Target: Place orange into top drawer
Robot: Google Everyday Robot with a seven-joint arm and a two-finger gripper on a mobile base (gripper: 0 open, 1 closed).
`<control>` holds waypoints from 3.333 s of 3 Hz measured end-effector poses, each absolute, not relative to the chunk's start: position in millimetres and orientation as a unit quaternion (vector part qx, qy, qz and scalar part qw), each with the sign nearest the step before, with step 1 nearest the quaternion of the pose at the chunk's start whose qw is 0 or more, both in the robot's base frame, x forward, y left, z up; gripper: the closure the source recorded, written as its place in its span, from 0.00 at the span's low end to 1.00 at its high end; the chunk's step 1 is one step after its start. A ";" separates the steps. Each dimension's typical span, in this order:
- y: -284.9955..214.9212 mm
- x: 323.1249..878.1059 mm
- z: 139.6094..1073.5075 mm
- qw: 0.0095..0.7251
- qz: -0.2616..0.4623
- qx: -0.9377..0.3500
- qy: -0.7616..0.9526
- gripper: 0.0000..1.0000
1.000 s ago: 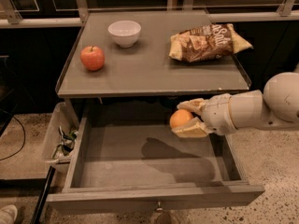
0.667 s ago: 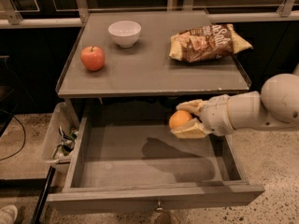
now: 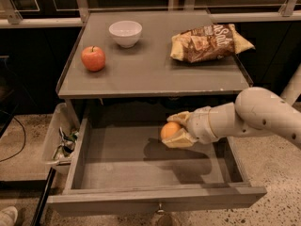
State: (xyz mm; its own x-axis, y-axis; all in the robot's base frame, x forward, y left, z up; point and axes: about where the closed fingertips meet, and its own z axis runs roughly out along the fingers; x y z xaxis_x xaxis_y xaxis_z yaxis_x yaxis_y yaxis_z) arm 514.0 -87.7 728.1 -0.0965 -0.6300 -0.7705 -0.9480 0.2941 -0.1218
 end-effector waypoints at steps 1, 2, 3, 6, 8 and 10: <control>-77.8 517.8 692.6 0.356 0.208 -0.563 0.716 1.00; -70.1 516.3 661.4 0.337 0.214 -0.570 0.718 1.00; -64.8 517.4 638.7 0.330 0.224 -0.573 0.716 1.00; -58.9 518.5 626.6 0.329 0.230 -0.575 0.712 0.58; -58.9 518.5 626.5 0.329 0.230 -0.576 0.712 0.13; -61.0 516.5 629.3 0.331 0.237 -0.574 0.710 0.00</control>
Offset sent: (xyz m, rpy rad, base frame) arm 0.0012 0.0234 -0.1035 -0.0773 0.0990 0.0492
